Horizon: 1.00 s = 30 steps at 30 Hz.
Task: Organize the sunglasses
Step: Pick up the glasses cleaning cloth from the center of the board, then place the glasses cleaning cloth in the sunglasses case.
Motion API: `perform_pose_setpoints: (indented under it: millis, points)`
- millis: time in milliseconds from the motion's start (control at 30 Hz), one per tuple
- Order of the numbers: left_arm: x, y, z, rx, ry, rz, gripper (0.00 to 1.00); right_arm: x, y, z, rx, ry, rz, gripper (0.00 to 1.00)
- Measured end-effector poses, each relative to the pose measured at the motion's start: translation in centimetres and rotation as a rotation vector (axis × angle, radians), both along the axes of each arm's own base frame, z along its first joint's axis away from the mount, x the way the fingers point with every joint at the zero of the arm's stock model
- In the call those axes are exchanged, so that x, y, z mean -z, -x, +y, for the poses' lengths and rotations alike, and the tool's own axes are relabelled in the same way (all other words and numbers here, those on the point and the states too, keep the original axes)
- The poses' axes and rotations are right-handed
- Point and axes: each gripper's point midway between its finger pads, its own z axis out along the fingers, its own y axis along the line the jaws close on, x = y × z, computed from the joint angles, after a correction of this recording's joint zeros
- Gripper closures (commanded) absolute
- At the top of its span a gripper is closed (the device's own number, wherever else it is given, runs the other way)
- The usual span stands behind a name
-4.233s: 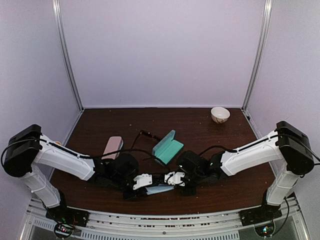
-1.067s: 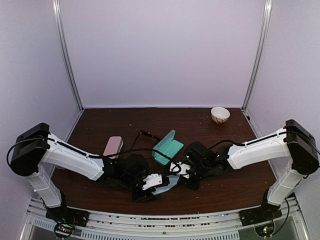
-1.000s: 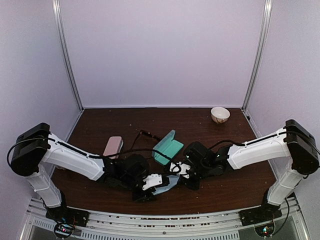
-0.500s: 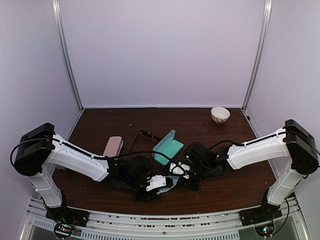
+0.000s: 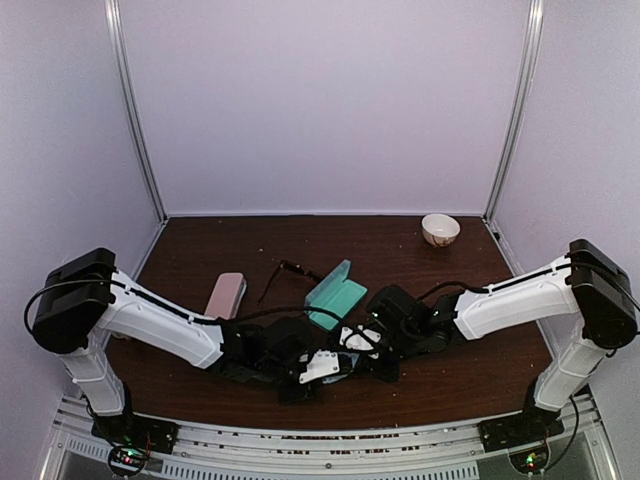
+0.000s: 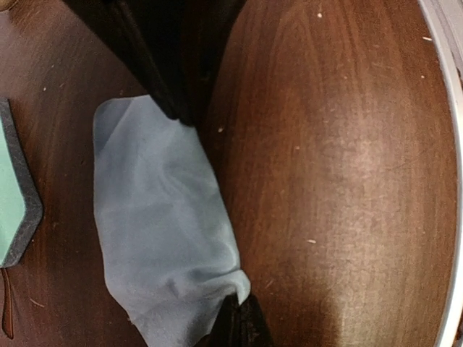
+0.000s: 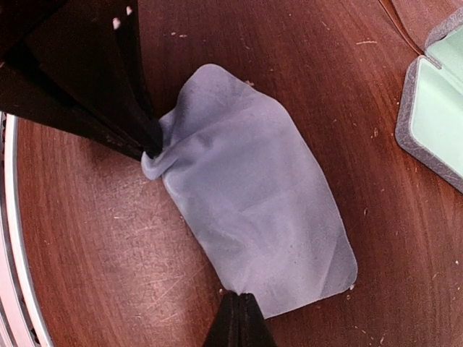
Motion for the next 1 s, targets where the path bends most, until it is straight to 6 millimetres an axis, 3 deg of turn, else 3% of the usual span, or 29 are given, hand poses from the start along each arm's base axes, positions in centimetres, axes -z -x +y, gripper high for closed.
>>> perform_pose_setpoints:
  millis: [467,733,1000]
  points:
    - [-0.1,-1.0,0.8,-0.080,-0.027,-0.038,1.00,0.2,-0.1,-0.3,0.025,0.002,0.015,1.00]
    - [-0.2,-0.3,2.6,-0.079,-0.054,0.046,1.00,-0.3,-0.8,-0.9,0.060,-0.001,0.020,1.00]
    - [-1.0,-0.4,2.6,-0.096,-0.005,0.129,1.00,-1.5,-1.9,-1.6,0.104,-0.025,0.015,1.00]
